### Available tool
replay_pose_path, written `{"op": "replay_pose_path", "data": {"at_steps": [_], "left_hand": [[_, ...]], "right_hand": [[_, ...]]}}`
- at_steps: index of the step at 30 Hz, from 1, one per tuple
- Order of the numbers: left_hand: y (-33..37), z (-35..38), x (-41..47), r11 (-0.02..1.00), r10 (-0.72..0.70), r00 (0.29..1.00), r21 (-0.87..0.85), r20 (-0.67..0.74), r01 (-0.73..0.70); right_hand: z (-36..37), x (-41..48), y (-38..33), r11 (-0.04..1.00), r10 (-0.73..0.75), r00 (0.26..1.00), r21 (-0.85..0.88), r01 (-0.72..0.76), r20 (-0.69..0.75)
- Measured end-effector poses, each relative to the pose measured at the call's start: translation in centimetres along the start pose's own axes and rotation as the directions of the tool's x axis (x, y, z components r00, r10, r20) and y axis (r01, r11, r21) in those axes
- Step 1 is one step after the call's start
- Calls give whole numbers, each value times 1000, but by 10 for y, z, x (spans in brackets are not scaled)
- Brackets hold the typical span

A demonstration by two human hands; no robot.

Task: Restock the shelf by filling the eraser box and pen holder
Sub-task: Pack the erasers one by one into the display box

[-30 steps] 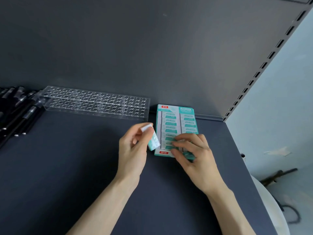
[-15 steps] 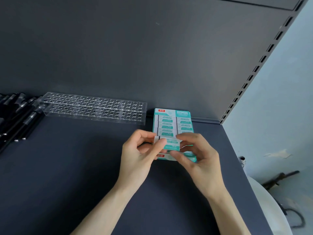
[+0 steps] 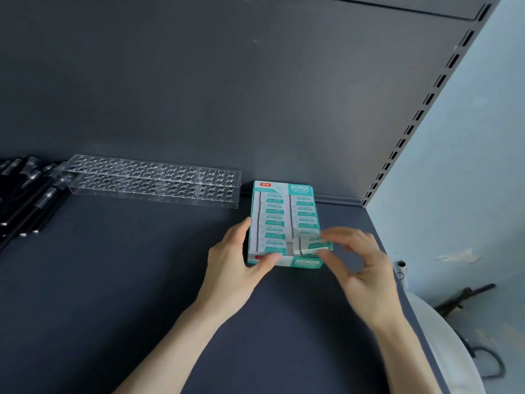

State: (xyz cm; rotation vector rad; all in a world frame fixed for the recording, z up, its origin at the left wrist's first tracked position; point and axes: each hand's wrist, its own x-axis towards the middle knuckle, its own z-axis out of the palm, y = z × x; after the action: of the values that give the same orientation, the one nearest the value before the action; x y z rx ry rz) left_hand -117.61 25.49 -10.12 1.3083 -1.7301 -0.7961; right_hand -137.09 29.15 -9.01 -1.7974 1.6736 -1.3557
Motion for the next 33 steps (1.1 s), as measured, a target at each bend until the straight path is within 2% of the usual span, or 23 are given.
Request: {"op": "replay_pose_path", "data": {"at_steps": [3, 15, 22, 26, 30, 33], "left_hand": [[-2, 1, 1, 998, 51, 999, 44, 8, -51], [-6, 4, 1, 994, 69, 998, 80, -9, -68], [-17, 8, -1, 931, 257, 960, 238, 114, -278], [-20, 8, -1, 901, 265, 955, 319, 136, -296], [-13, 3, -1, 828, 290, 944, 453, 155, -329], [-6, -1, 2, 843, 254, 945, 433, 204, -320]], "right_hand": [[1, -2, 1, 1000, -1, 1000, -15, 1, 21], [10, -4, 14, 969, -78, 996, -230, 87, 49], [17, -5, 14, 950, -111, 984, -274, 146, 140], [17, -6, 16, 958, -72, 985, -265, 112, 155], [19, -5, 12, 946, -70, 985, -302, 115, 155], [17, -4, 8, 937, -71, 986, -330, 117, 148]]}}
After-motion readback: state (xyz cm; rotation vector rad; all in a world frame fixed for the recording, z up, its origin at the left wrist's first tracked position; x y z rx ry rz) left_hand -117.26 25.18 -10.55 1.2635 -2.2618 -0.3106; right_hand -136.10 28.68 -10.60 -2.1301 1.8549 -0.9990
